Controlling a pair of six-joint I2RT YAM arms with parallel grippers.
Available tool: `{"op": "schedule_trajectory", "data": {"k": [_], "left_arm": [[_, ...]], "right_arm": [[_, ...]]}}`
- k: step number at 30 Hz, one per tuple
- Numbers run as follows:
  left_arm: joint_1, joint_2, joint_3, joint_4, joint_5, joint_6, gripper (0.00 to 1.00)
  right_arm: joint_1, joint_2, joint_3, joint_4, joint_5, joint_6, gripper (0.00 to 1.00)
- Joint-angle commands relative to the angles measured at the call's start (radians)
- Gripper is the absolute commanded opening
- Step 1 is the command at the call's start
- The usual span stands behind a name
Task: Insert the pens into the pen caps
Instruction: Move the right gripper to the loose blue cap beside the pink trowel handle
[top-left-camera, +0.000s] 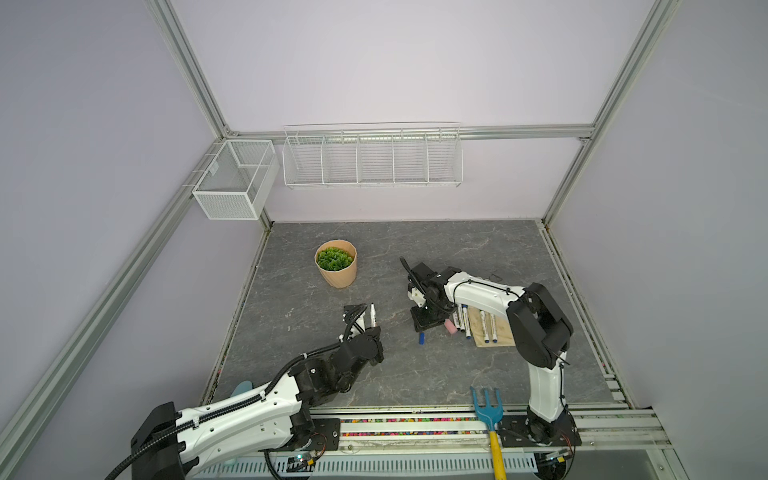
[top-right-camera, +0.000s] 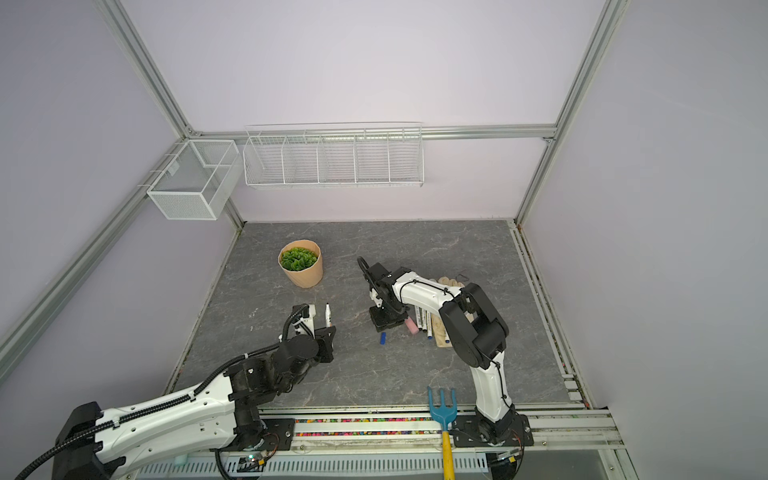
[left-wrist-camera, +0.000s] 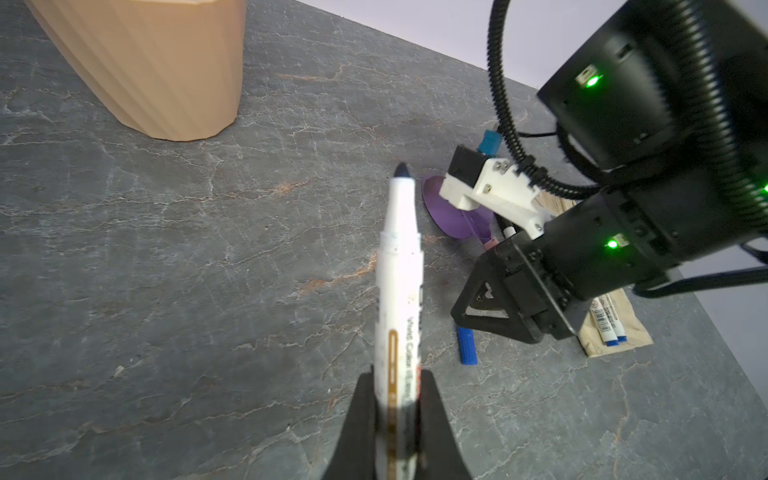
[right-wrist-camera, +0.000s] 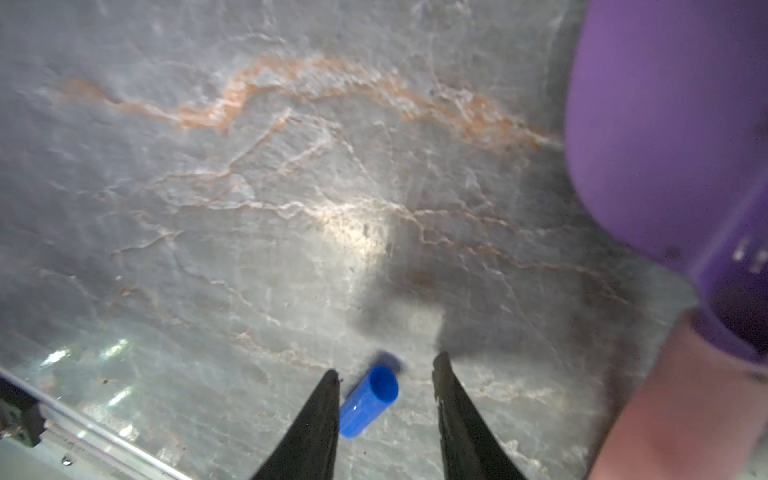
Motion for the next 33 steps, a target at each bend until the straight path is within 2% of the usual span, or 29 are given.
{"op": "schedule_trajectory", "data": {"k": [1, 8, 13, 23, 33], "left_arm": [[0.003, -0.029, -0.017, -0.004, -0.012, -0.035, 0.0], [0.004, -0.027, -0.018, 0.013, 0.02, -0.027, 0.0], [0.003, -0.018, -0.023, 0.036, 0.028, -0.025, 0.0], [0.003, 0.016, -0.013, 0.065, 0.046, -0.018, 0.0], [0.003, 0.005, -0.02, 0.075, 0.063, -0.026, 0.0]], "right_arm": [[0.012, 0.03, 0.031, -0.049, 0.072, -0.023, 0.38], [0.018, 0.034, 0.005, -0.091, 0.162, -0.015, 0.32], [0.021, -0.022, -0.072, -0.097, 0.187, -0.008, 0.31], [0.072, -0.168, -0.208, -0.055, 0.147, -0.032, 0.32], [0.115, -0.08, -0.142, -0.026, 0.136, -0.035, 0.32]]}}
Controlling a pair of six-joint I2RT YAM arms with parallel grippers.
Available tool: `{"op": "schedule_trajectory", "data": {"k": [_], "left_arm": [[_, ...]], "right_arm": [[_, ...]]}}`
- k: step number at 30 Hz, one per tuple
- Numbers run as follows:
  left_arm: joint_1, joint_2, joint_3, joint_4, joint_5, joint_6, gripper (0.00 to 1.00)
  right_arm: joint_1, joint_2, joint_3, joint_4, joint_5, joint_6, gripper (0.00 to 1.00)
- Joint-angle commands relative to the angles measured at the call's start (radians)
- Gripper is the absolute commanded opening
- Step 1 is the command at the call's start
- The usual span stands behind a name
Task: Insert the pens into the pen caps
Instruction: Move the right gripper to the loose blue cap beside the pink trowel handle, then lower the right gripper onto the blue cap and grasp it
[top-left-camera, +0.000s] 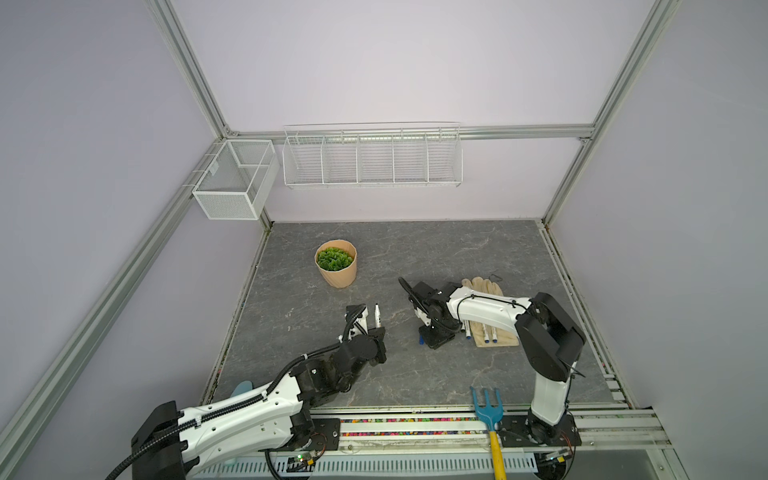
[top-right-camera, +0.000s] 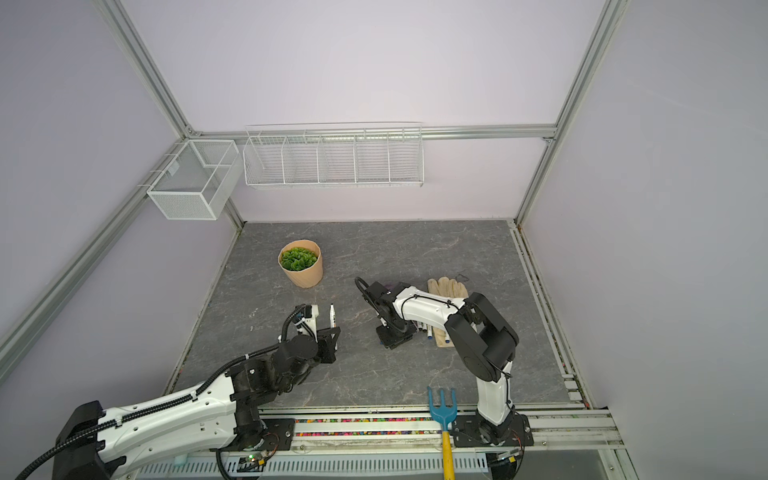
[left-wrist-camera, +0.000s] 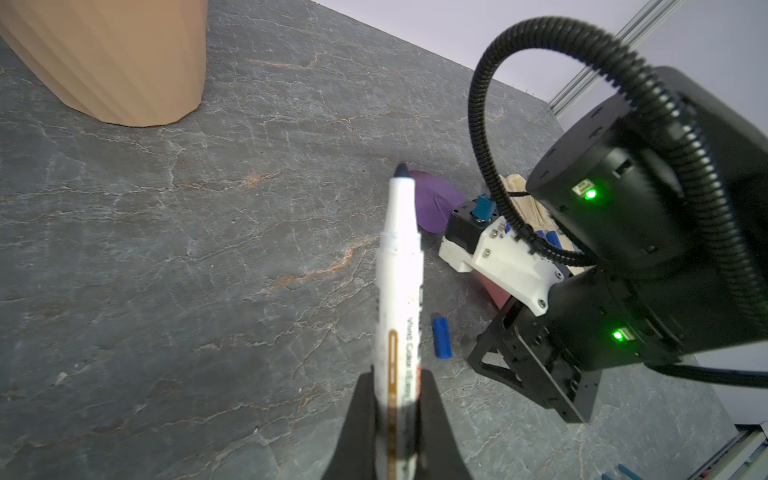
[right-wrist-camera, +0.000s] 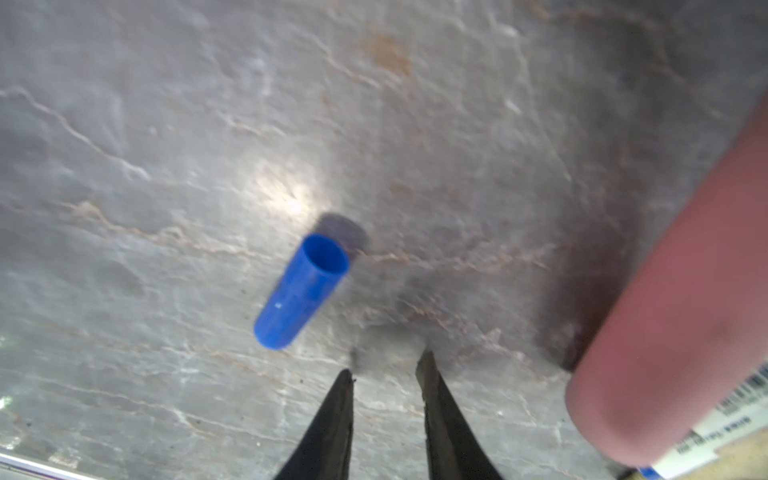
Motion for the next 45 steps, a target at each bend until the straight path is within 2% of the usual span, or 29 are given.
{"op": "schedule_trajectory", "data": {"k": [1, 10, 19, 27, 37, 45], "left_arm": [[0.003, -0.013, -0.008, 0.009, 0.005, -0.018, 0.0], [0.003, -0.042, -0.008, -0.014, -0.01, -0.014, 0.0], [0.003, -0.034, -0.005, -0.017, -0.01, -0.017, 0.0], [0.004, -0.02, -0.007, -0.009, -0.01, -0.019, 0.0], [0.003, 0.01, -0.007, 0.028, 0.013, -0.022, 0.0], [0.002, 0.031, -0.001, 0.045, 0.026, -0.017, 0.0]], "right_arm": [[0.032, 0.04, 0.036, 0.011, -0.002, -0.019, 0.32], [0.069, 0.094, 0.126, 0.004, -0.002, -0.053, 0.32], [0.065, 0.16, 0.251, -0.016, 0.024, -0.073, 0.37], [0.039, 0.201, 0.294, -0.018, 0.02, -0.074, 0.39], [-0.005, 0.207, 0.286, 0.006, 0.02, -0.018, 0.38], [-0.017, 0.184, 0.221, -0.013, 0.096, -0.004, 0.35]]}}
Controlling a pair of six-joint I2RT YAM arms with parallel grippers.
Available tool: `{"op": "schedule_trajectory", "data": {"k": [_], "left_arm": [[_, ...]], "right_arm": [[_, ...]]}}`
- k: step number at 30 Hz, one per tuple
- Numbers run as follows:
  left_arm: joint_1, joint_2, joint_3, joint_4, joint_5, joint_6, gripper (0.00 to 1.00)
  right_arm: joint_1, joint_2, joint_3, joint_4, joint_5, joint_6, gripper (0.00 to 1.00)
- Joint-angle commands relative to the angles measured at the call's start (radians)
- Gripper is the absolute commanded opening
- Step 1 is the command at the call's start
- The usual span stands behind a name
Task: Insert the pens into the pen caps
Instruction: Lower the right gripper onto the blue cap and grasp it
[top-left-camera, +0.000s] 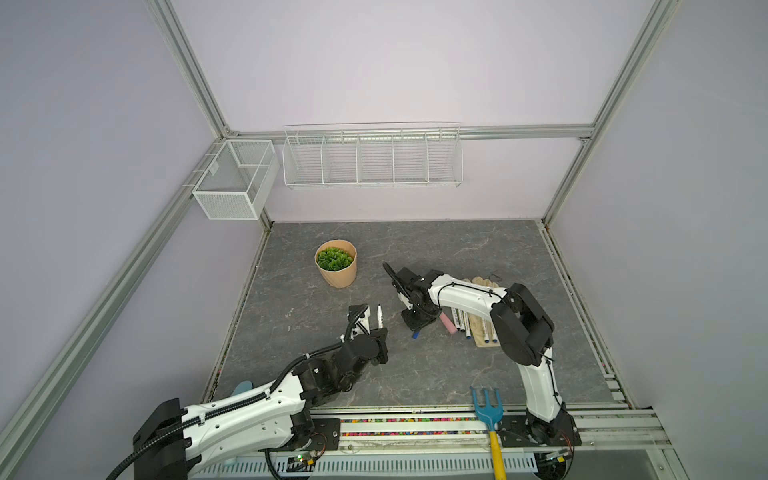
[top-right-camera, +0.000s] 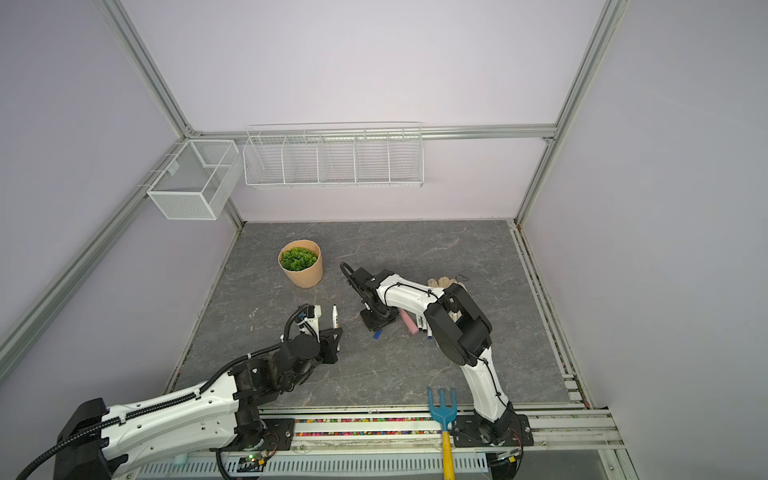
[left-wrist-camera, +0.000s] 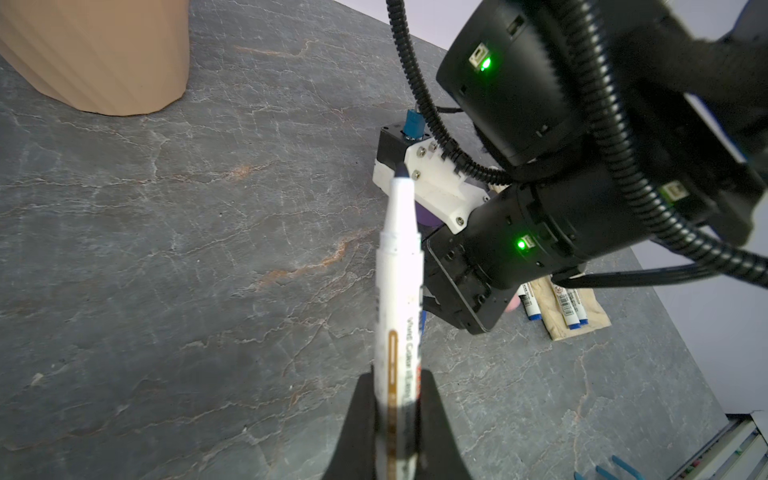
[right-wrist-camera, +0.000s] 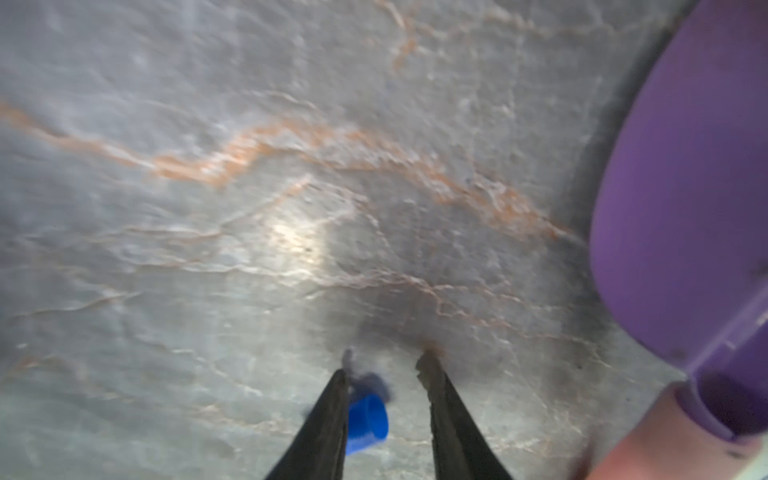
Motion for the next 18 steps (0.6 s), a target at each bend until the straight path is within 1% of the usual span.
{"op": "schedule_trajectory", "data": {"k": [1, 6, 12, 15, 18], "left_arm": [[0.002, 0.005, -0.001, 0.022, 0.003, -0.014, 0.0], [0.002, 0.015, 0.002, 0.028, 0.007, -0.013, 0.0], [0.002, 0.041, 0.003, 0.052, 0.015, -0.007, 0.0], [0.002, 0.057, 0.011, 0.053, 0.021, -0.001, 0.0], [0.002, 0.063, 0.017, 0.048, 0.027, 0.006, 0.0]], "right_arm": [[-0.006, -0.017, -0.067, -0.022, 0.046, 0.018, 0.34], [-0.01, -0.098, -0.168, -0.022, 0.031, 0.02, 0.33], [-0.005, -0.219, -0.259, -0.018, -0.022, 0.021, 0.34], [-0.005, -0.279, -0.283, -0.028, -0.013, 0.005, 0.36], [0.005, -0.339, -0.317, -0.051, 0.014, -0.021, 0.4]]}}
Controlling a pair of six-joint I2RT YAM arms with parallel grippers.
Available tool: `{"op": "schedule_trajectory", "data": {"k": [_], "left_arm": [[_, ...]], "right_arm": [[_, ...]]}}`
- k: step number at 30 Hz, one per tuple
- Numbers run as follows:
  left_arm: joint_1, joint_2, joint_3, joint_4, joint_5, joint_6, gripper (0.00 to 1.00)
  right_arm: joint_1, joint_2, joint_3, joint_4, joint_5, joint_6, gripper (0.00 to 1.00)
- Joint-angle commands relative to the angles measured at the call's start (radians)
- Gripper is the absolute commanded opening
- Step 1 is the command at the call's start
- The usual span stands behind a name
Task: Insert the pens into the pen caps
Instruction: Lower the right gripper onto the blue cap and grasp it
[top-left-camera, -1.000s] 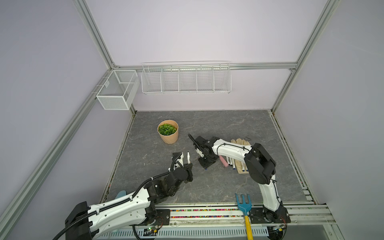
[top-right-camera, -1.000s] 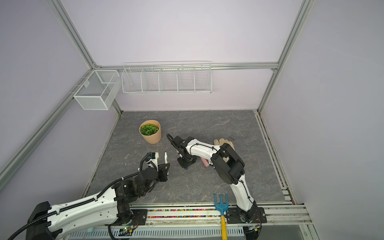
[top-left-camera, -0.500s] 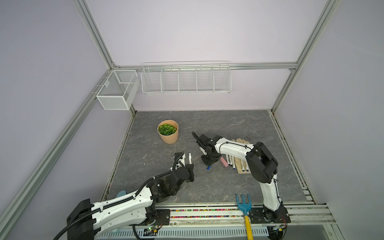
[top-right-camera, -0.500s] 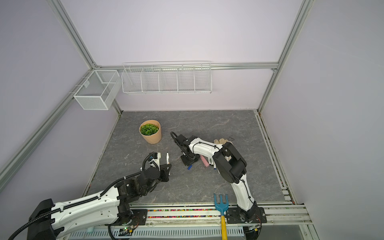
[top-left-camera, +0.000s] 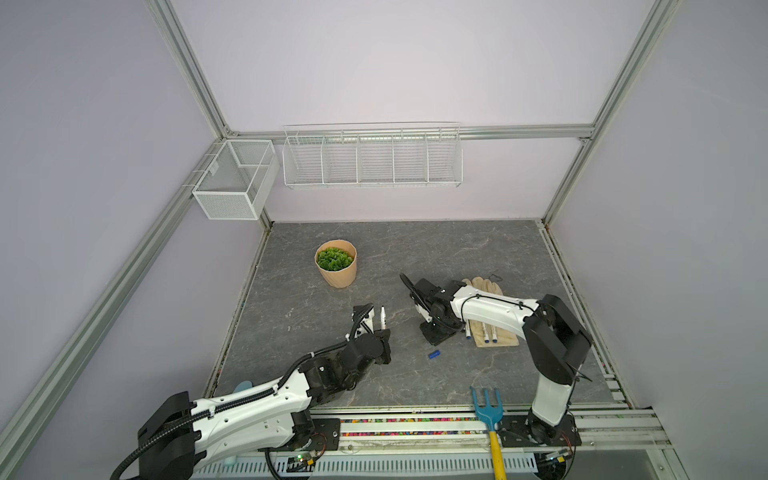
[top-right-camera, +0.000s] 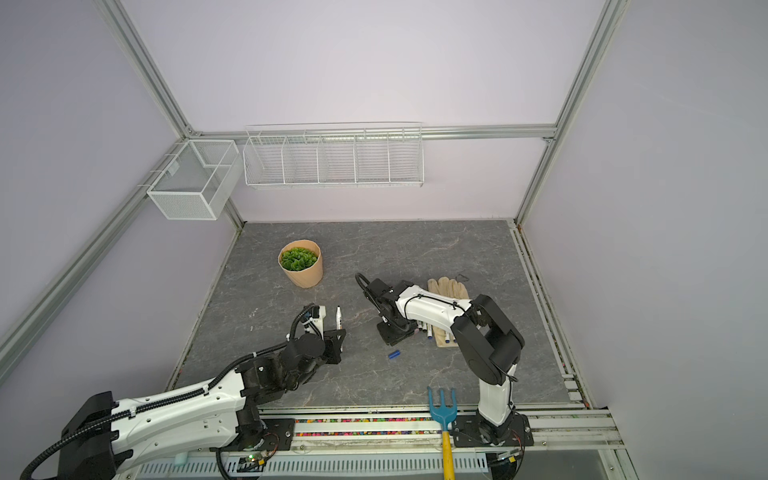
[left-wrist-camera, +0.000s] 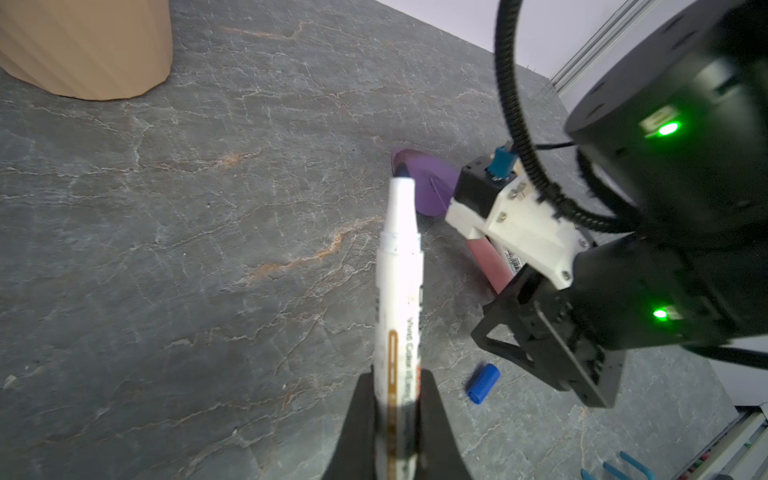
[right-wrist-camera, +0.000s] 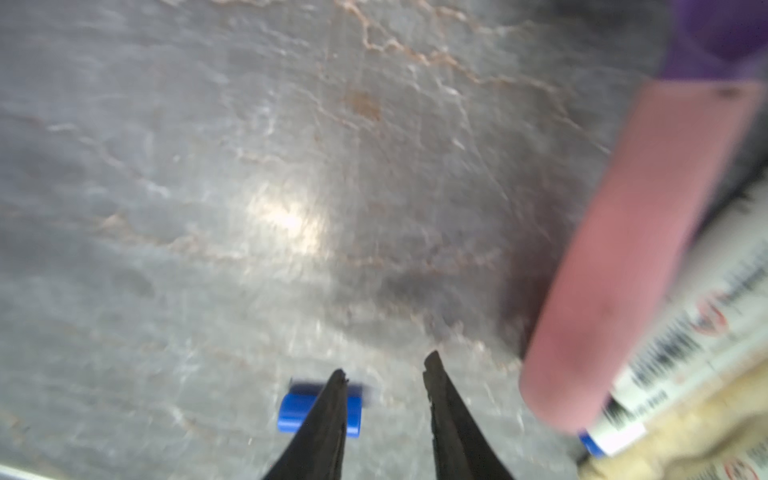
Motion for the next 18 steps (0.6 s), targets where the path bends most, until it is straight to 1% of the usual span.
{"op": "schedule_trajectory", "data": {"k": [1, 3, 8, 10, 11, 15, 18], "left_arm": [[0.002, 0.005, 0.018, 0.016, 0.008, 0.002, 0.0], [0.002, 0.001, 0.017, 0.013, 0.007, 0.001, 0.0], [0.002, -0.01, 0.014, 0.003, 0.008, 0.005, 0.0], [0.002, -0.013, 0.015, -0.004, 0.007, 0.009, 0.0], [0.002, -0.016, 0.014, -0.009, 0.008, 0.011, 0.0], [0.002, -0.034, 0.006, -0.025, 0.001, 0.005, 0.0], [0.002, -0.05, 0.002, -0.037, -0.01, 0.002, 0.0]], "right_arm": [[0.016, -0.087, -0.043, -0.056, 0.018, -0.026, 0.42], [0.043, -0.124, -0.078, -0.085, 0.029, -0.029, 0.45], [0.103, -0.176, -0.194, -0.198, 0.04, 0.014, 0.51], [0.124, -0.198, -0.244, -0.189, -0.022, 0.026, 0.53], [0.135, -0.203, -0.259, -0.185, -0.035, 0.029, 0.53], [0.163, -0.146, -0.293, -0.154, -0.033, 0.03, 0.54], [0.165, -0.107, -0.281, -0.079, -0.032, 0.024, 0.54]]}}
